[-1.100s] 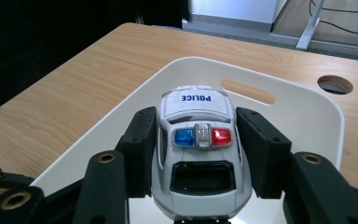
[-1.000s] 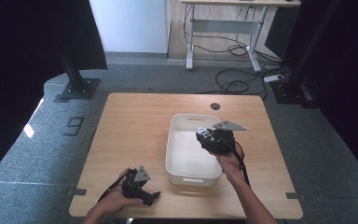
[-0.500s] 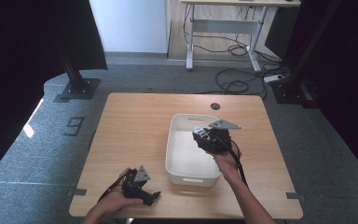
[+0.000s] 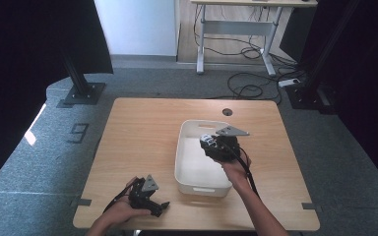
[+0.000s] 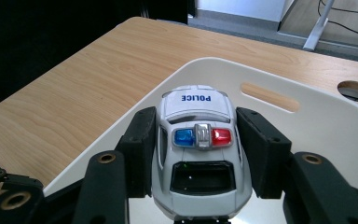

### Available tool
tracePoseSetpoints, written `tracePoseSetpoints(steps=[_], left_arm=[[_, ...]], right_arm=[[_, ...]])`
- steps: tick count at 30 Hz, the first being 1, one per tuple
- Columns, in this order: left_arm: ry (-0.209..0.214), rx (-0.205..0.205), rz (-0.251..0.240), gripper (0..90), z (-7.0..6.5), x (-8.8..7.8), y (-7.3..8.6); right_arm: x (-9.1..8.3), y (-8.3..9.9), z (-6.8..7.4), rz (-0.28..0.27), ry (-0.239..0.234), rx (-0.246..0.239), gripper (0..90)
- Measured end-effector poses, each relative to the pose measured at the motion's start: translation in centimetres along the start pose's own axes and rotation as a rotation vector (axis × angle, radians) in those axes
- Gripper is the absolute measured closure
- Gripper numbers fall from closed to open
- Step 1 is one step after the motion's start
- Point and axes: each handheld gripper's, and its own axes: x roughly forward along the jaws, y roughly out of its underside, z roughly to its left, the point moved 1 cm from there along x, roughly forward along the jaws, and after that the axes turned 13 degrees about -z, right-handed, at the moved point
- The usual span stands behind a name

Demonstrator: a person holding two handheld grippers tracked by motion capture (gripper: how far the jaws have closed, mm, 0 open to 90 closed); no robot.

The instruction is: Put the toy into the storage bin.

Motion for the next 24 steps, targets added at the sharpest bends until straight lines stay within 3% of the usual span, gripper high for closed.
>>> tracePoseSetpoints(steps=[24], left_arm=[[0.000, 0.000, 0.000, 0.0, 0.0, 0.0, 0.0]], right_arm=[[1.0, 0.3, 1.2, 0.020, -0.015, -0.018, 50.0]])
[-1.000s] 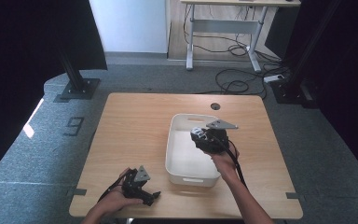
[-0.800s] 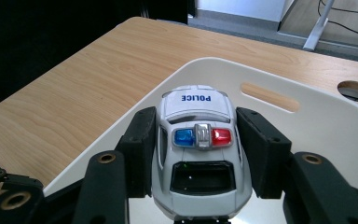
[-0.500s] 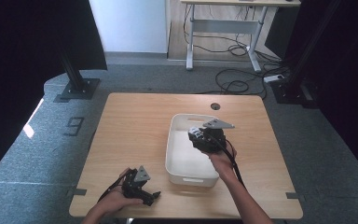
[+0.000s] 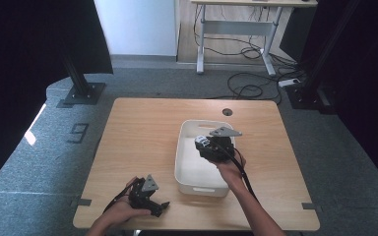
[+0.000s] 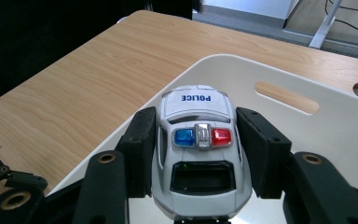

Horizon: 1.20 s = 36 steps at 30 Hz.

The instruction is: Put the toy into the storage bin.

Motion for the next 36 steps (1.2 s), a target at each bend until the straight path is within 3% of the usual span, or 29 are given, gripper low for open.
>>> tracePoseSetpoints(steps=[15, 26, 36], left_arm=[[0.000, 0.000, 0.000, 0.0, 0.0, 0.0, 0.0], [-0.001, 0.002, 0.001, 0.0, 0.0, 0.0, 0.0], [-0.001, 0.002, 0.001, 0.0, 0.0, 0.0, 0.0]], right_arm=[[0.3, 0.4, -0.2, 0.018, 0.008, -0.009, 50.0], [0.6, 1.2, -1.3, 0.047, 0.036, -0.005, 50.0], [1.3, 1.6, -0.6, 0.069, 0.027, -0.019, 50.0]])
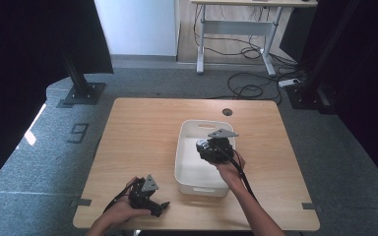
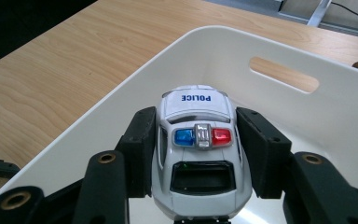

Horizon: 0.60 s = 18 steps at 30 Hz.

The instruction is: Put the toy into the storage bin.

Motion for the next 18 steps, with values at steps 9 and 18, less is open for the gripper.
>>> tracePoseSetpoints(steps=[9, 18], left_arm=[[0.001, 0.001, 0.000, 0.0, 0.0, 0.0, 0.0], [0.001, 0.000, 0.000, 0.0, 0.0, 0.0, 0.0]], right_arm=[[1.4, 0.6, 0.5, 0.050, -0.006, -0.016, 50.0], [2.7, 0.9, 0.7, 0.084, -0.006, -0.022, 50.0]])
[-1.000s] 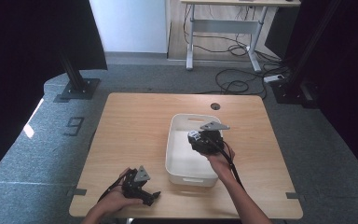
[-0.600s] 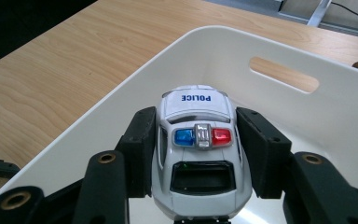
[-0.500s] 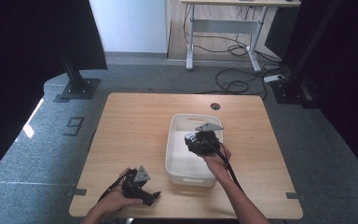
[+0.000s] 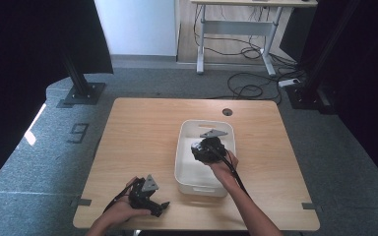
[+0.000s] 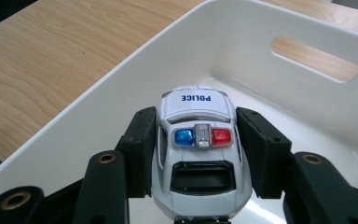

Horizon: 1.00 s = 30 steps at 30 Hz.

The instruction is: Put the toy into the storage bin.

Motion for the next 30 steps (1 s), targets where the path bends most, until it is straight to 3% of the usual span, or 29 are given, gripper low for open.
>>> tracePoseSetpoints(steps=[17, 30], left_arm=[[-0.001, -0.001, -0.001, 0.0, 0.0, 0.0, 0.0], [-0.002, 0.000, -0.001, 0.0, 0.0, 0.0, 0.0]], right_arm=[[3.3, 0.6, 0.4, 0.096, -0.017, 0.022, 50.0], [4.5, 1.3, 0.2, 0.146, -0.019, 0.027, 50.0]])
